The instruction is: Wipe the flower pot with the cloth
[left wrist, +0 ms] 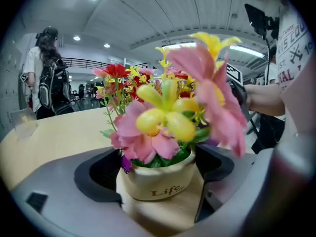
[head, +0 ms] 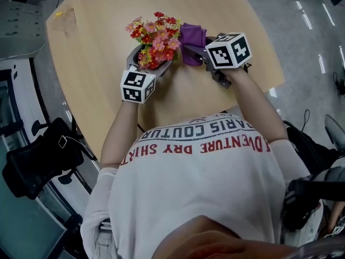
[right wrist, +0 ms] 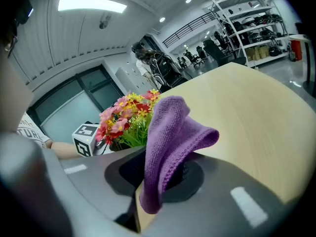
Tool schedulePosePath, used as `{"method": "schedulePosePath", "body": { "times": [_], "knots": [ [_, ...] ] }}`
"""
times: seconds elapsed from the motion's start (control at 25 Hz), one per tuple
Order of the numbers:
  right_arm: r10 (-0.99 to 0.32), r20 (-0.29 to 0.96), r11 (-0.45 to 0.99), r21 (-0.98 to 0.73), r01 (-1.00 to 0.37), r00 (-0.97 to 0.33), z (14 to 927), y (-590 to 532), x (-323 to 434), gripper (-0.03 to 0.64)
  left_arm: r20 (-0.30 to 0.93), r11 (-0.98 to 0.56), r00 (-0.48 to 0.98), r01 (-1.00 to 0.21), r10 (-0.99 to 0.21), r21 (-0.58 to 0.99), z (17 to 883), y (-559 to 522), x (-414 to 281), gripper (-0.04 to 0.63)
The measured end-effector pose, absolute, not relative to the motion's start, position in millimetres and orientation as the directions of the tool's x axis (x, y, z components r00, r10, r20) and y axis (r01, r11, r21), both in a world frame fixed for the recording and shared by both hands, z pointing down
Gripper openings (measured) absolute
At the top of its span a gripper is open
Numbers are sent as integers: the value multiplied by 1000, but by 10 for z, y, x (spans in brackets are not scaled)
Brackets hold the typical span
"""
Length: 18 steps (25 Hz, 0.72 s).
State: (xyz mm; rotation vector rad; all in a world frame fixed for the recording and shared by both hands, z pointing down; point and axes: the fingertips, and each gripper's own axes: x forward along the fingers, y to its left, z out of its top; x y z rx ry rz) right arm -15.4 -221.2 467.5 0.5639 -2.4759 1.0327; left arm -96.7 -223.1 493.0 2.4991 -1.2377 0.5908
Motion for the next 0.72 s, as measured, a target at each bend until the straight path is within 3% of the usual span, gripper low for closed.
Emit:
{"method": "schedulePosePath", "body": {
  "times": [0.16, 0.72],
  "knots": [
    [-184, 494, 633, -602, -486, -850, 4706, -2162, -218, 44, 489, -659, 606, -747, -627, 82, 4926, -2135, -995, 485],
    [-54, 475, 599, -688, -409, -878, 4885, -2208, -413, 44, 468, -662, 619, -744, -631, 92, 4920, -2154, -1013, 485]
  ]
}}
